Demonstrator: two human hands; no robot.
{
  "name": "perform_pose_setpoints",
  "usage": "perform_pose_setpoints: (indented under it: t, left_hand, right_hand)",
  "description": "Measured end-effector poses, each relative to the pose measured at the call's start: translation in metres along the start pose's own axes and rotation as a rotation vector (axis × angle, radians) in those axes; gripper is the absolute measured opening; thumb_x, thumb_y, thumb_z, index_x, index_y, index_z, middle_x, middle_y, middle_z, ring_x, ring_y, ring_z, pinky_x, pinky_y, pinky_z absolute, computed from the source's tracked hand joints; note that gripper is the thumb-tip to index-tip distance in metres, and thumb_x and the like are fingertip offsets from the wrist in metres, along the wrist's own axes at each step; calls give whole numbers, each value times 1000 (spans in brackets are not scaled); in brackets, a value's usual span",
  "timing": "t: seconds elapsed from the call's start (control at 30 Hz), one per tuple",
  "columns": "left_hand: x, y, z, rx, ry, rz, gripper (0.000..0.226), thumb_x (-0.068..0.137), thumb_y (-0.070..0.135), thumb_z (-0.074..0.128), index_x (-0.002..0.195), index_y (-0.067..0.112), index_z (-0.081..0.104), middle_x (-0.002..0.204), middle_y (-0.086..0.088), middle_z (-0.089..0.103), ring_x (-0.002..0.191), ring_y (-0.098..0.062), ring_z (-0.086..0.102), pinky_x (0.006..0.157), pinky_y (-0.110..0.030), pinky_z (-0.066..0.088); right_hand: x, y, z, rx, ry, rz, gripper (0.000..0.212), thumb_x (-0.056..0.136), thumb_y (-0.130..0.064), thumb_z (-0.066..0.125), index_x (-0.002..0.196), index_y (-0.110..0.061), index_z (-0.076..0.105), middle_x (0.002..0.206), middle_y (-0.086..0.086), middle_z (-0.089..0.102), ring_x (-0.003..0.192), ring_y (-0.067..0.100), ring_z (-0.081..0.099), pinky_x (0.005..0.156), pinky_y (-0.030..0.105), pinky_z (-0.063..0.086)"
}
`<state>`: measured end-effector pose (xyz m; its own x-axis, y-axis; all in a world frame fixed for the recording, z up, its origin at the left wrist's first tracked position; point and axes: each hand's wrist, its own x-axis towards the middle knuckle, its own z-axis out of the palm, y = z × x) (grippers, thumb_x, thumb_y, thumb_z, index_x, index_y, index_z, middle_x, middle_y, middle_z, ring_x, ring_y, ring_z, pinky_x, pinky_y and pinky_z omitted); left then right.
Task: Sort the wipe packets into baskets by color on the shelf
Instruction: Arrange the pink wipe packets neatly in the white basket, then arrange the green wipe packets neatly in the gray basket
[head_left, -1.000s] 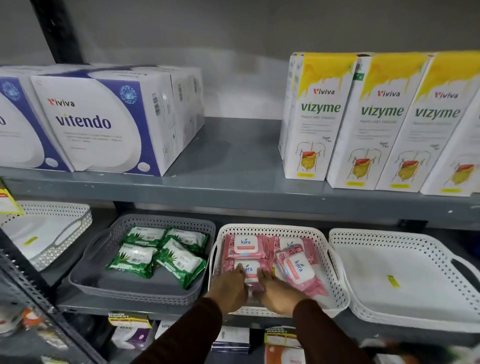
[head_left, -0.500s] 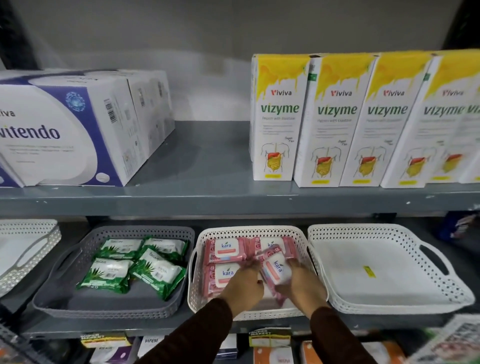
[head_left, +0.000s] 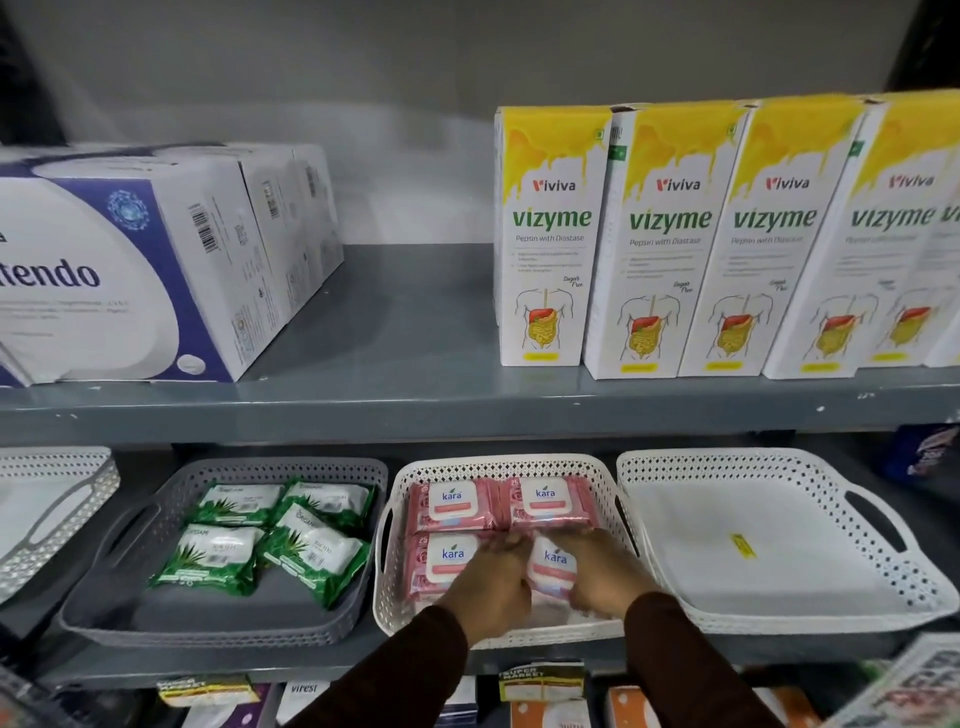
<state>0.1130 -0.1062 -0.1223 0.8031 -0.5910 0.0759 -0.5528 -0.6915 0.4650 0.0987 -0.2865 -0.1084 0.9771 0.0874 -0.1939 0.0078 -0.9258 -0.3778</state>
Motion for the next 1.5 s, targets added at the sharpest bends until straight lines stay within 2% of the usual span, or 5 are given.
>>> perform_pose_setpoints:
  t: [0.27,0.67,1.0,1.27,1.5]
  left_hand:
    - [-2,3,7,176,-118,-47,56,103,17,37,151,0,15,159,-20,12,146,-33,10,119,-40,7]
    - [-29,-39,-4,383,77,-312,70,94,5,45,153,13,8,161,-9,7,146,-34,6,115,-54,2]
    - [-14,-53,-11,221,8,-220,36,102,12,43,138,10,45,123,-8,61,92,-14,62,71,-17,51]
    - [-56,-57,-55,36,282,-118,39,97,16,47,136,18,53,140,5,53,124,-6,48,100,-3,27]
    - [-160,-176,-128,59,440,-563,44,88,5,60,127,26,62,108,-7,71,85,-22,67,65,-14,41]
  right_hand:
    - [0,23,15,81,-32,-130,53,102,-9,44,148,-36,42,165,-11,9,154,15,5,123,33,10]
    - [6,7,21,-35,94,-79,51,98,-8,47,147,-22,45,163,3,27,149,24,30,117,37,33]
    - [9,4,22,57,123,-41,36,99,-11,55,134,-17,60,146,1,54,122,9,60,100,12,40]
    - [11,-18,17,5,135,97,18,94,-30,59,108,-24,68,117,-3,67,97,12,65,89,32,53]
    - [13,-182,47,245,275,-267,35,95,-20,57,128,-26,67,108,-7,76,75,5,67,70,9,41]
